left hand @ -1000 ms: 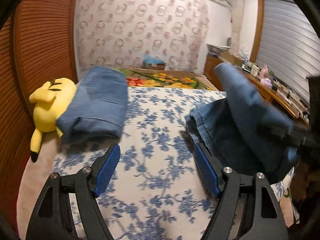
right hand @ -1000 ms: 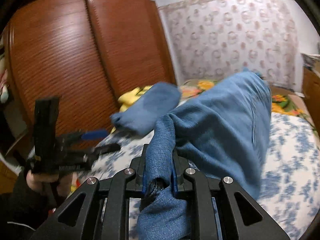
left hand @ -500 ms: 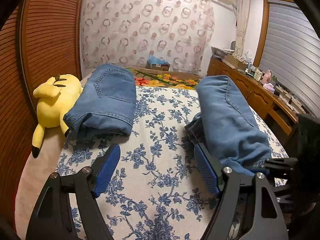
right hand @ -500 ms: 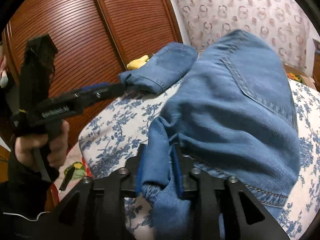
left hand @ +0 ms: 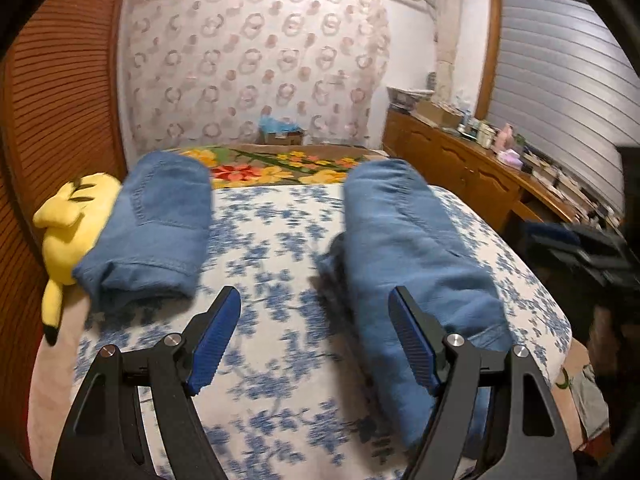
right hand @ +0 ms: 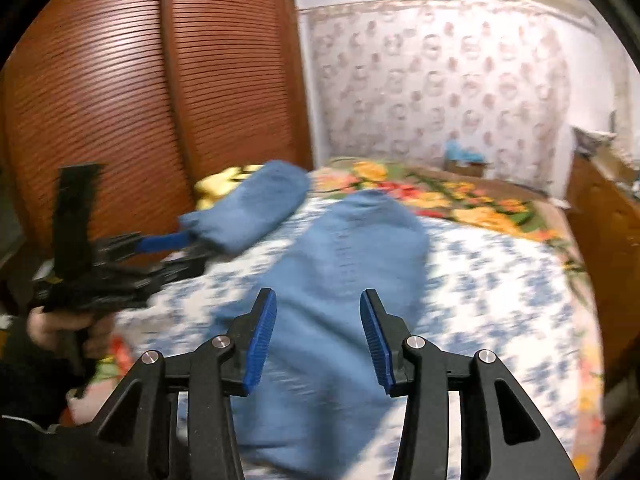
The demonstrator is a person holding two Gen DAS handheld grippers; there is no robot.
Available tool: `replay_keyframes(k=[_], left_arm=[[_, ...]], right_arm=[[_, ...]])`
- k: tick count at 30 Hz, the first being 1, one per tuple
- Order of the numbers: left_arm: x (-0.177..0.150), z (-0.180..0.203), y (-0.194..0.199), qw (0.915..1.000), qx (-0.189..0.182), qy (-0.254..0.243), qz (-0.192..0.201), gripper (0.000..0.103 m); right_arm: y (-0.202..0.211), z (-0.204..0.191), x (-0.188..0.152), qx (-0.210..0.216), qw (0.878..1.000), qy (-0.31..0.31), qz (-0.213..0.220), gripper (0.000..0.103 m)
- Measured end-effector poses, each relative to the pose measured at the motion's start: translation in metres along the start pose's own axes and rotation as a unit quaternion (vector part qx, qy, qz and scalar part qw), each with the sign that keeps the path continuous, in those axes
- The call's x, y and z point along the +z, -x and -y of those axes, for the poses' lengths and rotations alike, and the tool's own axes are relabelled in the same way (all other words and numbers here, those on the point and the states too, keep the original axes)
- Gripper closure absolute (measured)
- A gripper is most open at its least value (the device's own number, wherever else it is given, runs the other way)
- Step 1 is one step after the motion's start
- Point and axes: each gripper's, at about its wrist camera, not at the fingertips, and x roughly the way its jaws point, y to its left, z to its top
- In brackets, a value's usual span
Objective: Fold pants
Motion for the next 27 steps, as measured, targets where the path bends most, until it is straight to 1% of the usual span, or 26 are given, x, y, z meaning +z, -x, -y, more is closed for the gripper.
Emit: replay_keyframes(k=[2, 3, 6, 8, 13, 15, 17, 21, 24, 25, 27], left_arm=[[0.001, 0.011, -0.008, 0.9999, -0.011, -0.010, -0.007, 0.026], [0.001, 0.016, -0.012, 0.9997, -0.015, -0.015, -0.013, 0.026], [-0.004, 0.027, -0.025, 0.9989, -0.022, -0.027, -0.030, 0.026], [-0.011, 0.030, -0.033, 0.9983, -0.022, -0.030, -0.045, 0.026], [-0.031, 0.026, -0.046, 0.9962, -0.011, -0.033, -0.080, 0.026], [-0.038, 0.024, -0.048, 0.9955, -0.007, -0.035, -0.088, 0.026], [-0.042, 0.023, -0.049, 0.9953, -0.007, -0.032, -0.091, 0.026], [-0.048, 0.021, -0.047, 0.9953, -0.008, -0.028, -0.092, 0.026], [-0.051, 0.020, -0.046, 0.9953, -0.010, -0.026, -0.093, 0.026], [-0.052, 0.019, -0.046, 0.9953, -0.011, -0.024, -0.093, 0.026], [-0.053, 0.016, -0.046, 0.9953, -0.013, -0.021, -0.093, 0.026]], right_arm=[[-0.006, 0.009, -0.002, -0.026, 1.000, -0.001, -0.005, 0.057], [-0.013, 0.015, -0.002, -0.031, 0.999, -0.004, -0.009, 0.057], [-0.022, 0.023, 0.000, -0.025, 0.999, -0.016, -0.025, 0.048], [-0.036, 0.027, 0.005, -0.024, 0.999, -0.018, -0.036, 0.044], [-0.065, 0.039, 0.017, -0.025, 0.998, -0.028, -0.060, 0.040], [-0.077, 0.044, 0.022, -0.012, 0.997, -0.042, -0.064, 0.029], [-0.088, 0.049, 0.026, 0.003, 0.996, -0.058, -0.065, 0.022], [-0.110, 0.056, 0.030, 0.028, 0.994, -0.071, -0.075, 0.020], [-0.144, 0.051, 0.027, 0.038, 0.990, -0.068, -0.118, 0.021], [-0.150, 0.048, 0.026, 0.043, 0.989, -0.072, -0.126, 0.021], [-0.154, 0.045, 0.025, 0.050, 0.988, -0.077, -0.126, 0.021]])
